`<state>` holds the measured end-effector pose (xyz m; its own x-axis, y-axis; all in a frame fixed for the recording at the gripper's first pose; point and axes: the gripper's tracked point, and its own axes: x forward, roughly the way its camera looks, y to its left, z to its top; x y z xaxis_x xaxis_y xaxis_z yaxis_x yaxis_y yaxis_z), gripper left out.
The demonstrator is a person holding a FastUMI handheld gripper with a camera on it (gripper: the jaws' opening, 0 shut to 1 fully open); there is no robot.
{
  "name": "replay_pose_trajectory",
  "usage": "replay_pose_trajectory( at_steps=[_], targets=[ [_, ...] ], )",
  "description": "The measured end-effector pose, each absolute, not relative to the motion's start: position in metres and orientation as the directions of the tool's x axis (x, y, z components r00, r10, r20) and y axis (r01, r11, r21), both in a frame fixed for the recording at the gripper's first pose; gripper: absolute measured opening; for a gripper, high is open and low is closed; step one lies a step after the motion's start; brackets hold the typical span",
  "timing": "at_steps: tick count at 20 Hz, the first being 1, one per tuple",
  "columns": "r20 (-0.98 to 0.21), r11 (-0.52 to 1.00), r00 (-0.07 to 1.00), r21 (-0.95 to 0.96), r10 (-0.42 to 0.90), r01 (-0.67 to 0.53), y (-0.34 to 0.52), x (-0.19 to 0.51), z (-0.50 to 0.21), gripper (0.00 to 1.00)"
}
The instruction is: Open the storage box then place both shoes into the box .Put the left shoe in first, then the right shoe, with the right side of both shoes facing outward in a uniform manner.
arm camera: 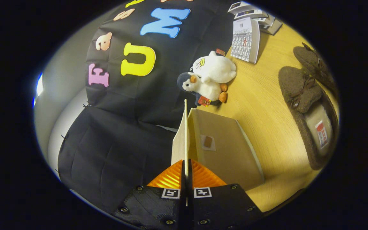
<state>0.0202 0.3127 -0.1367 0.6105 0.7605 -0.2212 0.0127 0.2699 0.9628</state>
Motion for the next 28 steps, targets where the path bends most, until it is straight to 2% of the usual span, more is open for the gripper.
replay_pose_trajectory(
  at_steps=[10,17,27,28],
  targets=[
    [-0.164,0.286,0.618,0.953,0.769,-0.103,0.350,0.012,-0.046,0.01],
    [-0.154,0.356,0.608,0.907,0.779,-0.226,0.407,-0.003,0.004,0.02],
    [-0.189,0.429,0.520,0.814,0.833,-0.391,0.507,-0.033,0.026,0.02],
    [-0.194,0.431,0.507,0.807,0.840,-0.405,0.516,-0.037,0.021,0.05]
  ],
)
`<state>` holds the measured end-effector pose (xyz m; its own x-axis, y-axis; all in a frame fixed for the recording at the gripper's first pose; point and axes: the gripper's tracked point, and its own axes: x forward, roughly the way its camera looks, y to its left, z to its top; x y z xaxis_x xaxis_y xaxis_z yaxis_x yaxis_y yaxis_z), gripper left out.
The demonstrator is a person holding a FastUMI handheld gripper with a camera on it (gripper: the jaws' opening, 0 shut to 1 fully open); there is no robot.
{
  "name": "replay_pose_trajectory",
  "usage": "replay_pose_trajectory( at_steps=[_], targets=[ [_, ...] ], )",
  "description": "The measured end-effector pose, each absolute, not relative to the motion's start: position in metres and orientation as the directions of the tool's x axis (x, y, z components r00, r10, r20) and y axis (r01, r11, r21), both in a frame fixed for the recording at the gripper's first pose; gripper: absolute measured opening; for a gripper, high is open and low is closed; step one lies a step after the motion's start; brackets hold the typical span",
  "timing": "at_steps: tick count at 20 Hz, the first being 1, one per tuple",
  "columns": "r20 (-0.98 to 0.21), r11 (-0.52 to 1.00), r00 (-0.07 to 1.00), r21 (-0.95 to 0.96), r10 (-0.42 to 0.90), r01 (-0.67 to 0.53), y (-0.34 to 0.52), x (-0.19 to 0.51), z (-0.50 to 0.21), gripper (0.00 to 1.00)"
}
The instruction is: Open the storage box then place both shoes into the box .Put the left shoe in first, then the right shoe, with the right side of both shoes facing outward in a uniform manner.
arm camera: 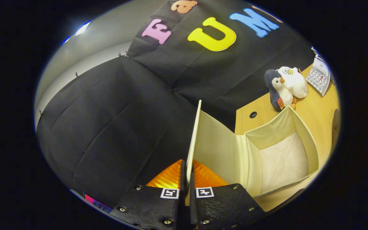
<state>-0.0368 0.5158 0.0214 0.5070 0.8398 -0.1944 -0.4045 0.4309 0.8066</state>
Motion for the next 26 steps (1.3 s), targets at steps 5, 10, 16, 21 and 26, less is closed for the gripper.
replay_pose_trajectory(
  at_steps=[5,10,16,21,26],
  targets=[
    [-0.196,0.420,0.424,0.731,0.884,-0.538,0.544,-0.056,0.031,0.56],
    [-0.195,0.506,0.480,0.519,0.855,-0.689,0.516,-0.053,0.028,0.97],
    [-0.194,0.630,0.604,0.345,0.773,-0.696,0.432,-0.024,0.018,0.97],
    [-0.232,0.756,0.720,0.244,0.653,-0.607,0.343,0.009,-0.006,0.97],
    [-0.259,0.833,0.792,0.203,0.553,-0.515,0.268,0.030,-0.026,0.98]
  ],
)
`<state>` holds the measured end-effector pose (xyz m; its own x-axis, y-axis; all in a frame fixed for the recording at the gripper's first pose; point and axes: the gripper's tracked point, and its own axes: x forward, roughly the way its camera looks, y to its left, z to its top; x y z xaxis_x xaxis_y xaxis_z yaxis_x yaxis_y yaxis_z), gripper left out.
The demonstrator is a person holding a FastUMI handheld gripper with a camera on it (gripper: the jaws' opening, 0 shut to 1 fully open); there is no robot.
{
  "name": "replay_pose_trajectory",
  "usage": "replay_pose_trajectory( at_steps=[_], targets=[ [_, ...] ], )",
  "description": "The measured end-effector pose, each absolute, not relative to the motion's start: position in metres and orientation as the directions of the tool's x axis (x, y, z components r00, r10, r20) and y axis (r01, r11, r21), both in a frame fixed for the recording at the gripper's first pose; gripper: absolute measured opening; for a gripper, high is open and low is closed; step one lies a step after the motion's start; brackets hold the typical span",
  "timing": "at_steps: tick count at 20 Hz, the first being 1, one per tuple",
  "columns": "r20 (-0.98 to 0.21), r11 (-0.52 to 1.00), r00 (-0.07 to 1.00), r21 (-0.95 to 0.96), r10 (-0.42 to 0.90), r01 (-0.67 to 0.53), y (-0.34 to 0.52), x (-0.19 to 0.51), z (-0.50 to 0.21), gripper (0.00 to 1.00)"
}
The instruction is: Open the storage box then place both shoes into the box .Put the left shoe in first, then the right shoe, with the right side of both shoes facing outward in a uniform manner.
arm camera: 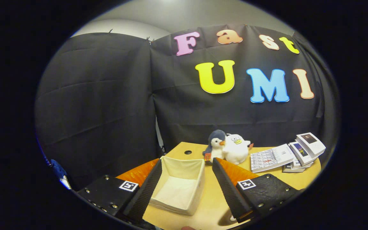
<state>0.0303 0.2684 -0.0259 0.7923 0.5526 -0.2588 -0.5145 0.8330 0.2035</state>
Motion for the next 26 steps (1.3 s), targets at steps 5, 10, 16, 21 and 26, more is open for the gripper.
replay_pose_trajectory(
  at_steps=[5,10,16,21,26],
  targets=[
    [-0.311,0.880,0.823,0.184,0.475,-0.438,0.211,0.042,-0.061,0.97],
    [-0.390,0.911,0.823,0.182,0.413,-0.370,0.165,0.050,-0.115,0.98],
    [-0.498,0.926,0.781,0.196,0.377,-0.322,0.139,0.051,-0.178,0.98],
    [-0.601,0.936,0.718,0.200,0.350,-0.289,0.130,0.042,-0.236,0.98],
    [-0.691,0.946,0.647,0.204,0.322,-0.252,0.121,0.033,-0.281,0.98]
  ],
)
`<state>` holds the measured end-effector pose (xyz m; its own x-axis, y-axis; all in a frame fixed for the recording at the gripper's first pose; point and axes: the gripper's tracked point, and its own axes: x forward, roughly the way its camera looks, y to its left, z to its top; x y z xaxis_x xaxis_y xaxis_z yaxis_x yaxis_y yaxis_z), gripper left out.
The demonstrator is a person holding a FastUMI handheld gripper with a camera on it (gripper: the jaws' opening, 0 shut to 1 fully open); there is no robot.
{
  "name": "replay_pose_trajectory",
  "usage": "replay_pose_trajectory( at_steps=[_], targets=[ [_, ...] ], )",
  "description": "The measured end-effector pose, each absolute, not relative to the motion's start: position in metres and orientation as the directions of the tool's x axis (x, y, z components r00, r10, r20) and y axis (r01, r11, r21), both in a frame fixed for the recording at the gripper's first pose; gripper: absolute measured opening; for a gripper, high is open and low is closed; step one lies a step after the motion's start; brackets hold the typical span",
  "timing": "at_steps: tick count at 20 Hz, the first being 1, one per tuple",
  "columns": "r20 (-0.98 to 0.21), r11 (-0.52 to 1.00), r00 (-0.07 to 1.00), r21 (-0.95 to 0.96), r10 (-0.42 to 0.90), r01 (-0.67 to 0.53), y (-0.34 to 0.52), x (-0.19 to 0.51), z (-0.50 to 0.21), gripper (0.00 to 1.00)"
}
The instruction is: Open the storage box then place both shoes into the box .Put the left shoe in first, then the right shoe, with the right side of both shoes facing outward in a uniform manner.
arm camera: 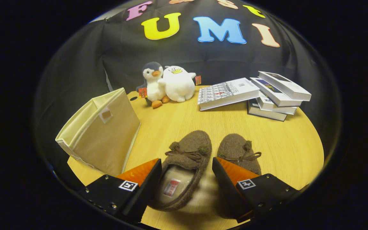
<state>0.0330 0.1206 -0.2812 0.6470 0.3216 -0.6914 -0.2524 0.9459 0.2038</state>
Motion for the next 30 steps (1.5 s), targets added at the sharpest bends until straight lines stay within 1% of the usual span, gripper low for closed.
replay_pose_trajectory(
  at_steps=[3,4,5,7,8,10,11,12,14,15,16,17,18,21,22,30],
  targets=[
    [-0.736,0.951,0.605,0.204,0.305,-0.232,0.118,0.029,-0.302,0.98],
    [-0.745,0.954,0.597,0.201,0.297,-0.224,0.117,0.029,-0.307,0.90],
    [-0.751,0.958,0.596,0.195,0.284,-0.212,0.116,0.031,-0.310,0.87],
    [-0.759,0.964,0.596,0.192,0.263,-0.181,0.115,0.037,-0.315,0.86],
    [-0.771,0.966,0.581,0.198,0.260,-0.169,0.117,0.038,-0.323,0.75],
    [-0.803,0.967,0.539,0.198,0.253,-0.158,0.121,0.035,-0.333,0.63],
    [-0.810,0.967,0.530,0.202,0.253,-0.152,0.121,0.036,-0.332,0.63],
    [-0.812,0.972,0.534,0.203,0.235,-0.119,0.120,0.041,-0.338,0.55],
    [-0.825,0.969,0.509,0.225,0.245,-0.102,0.123,0.035,-0.337,0.40],
    [-0.828,0.968,0.501,0.230,0.251,-0.103,0.121,0.038,-0.332,0.39],
    [-0.822,0.972,0.522,0.228,0.227,-0.064,0.114,0.039,-0.326,0.40],
    [-0.830,0.968,0.508,0.251,0.229,-0.027,0.116,0.042,-0.336,0.23],
    [-0.829,0.962,0.507,0.272,0.235,-0.001,0.114,0.038,-0.329,0.07],
    [-0.827,0.962,0.518,0.270,0.220,0.023,0.111,0.042,-0.328,0.07],
    [-0.828,0.962,0.515,0.272,0.222,0.024,0.113,0.042,-0.326,0.00],
    [-0.793,0.928,0.540,0.369,0.280,0.060,0.128,0.050,-0.266,0.00]
  ],
)
